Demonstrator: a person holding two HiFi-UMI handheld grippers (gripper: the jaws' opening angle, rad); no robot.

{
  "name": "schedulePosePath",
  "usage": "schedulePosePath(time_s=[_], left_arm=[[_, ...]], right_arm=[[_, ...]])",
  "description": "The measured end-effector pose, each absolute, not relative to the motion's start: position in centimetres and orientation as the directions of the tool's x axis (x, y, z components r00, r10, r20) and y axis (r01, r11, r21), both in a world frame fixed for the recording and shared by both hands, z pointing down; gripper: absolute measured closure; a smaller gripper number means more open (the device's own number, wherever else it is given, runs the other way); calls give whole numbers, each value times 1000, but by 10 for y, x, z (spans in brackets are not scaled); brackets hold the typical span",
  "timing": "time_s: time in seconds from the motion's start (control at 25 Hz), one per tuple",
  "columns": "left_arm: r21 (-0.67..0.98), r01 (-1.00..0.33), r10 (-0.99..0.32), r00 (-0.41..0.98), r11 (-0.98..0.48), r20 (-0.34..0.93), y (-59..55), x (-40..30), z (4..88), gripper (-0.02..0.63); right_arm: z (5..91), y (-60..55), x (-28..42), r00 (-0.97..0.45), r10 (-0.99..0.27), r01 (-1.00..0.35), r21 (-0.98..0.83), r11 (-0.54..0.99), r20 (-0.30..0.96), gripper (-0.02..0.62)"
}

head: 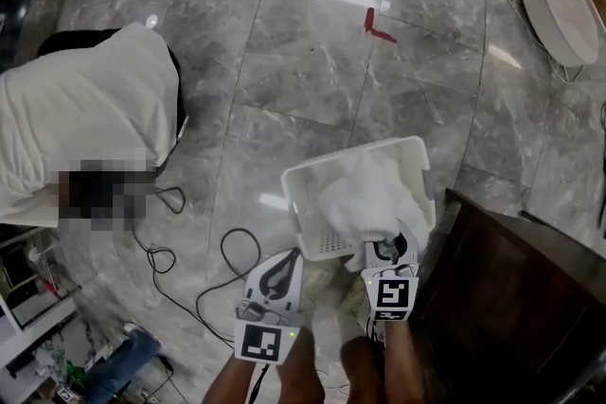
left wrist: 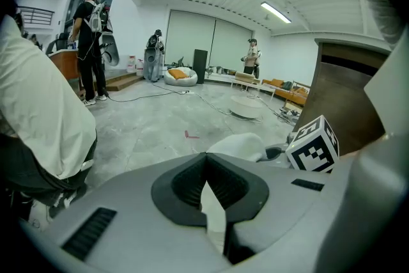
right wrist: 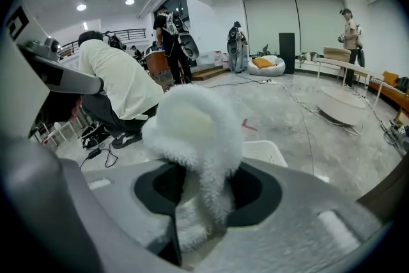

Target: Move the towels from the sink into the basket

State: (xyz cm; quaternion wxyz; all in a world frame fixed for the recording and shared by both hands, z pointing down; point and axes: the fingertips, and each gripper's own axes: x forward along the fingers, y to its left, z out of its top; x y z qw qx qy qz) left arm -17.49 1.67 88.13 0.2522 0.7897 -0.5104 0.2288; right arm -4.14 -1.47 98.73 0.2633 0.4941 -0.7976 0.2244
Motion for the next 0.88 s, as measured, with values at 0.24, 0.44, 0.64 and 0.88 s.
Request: schedulePosePath(time_s=[0.24,0.44,0.64,0.88], left_arm=[[150,-918,-693,377,-367,615,14,-171,869,597],[140,-916,-705,380,-375,599,11,-168,850,597],[134,-918,-721,377,-372,581,0,-170,815,597],[96,-914,-759,383,-395,527,-25,-174,739,597]], right_arm=[[971,-13,-45,-402,-687,-902,-133,410,606,255],[948,-16,-46,-406,-694,-901,-134,413,595,253],[907,-26,-49,-413,-702,-896,-122,427,580,253],[821,-40,-55,-436,-729,-886,-113,449,528,256]])
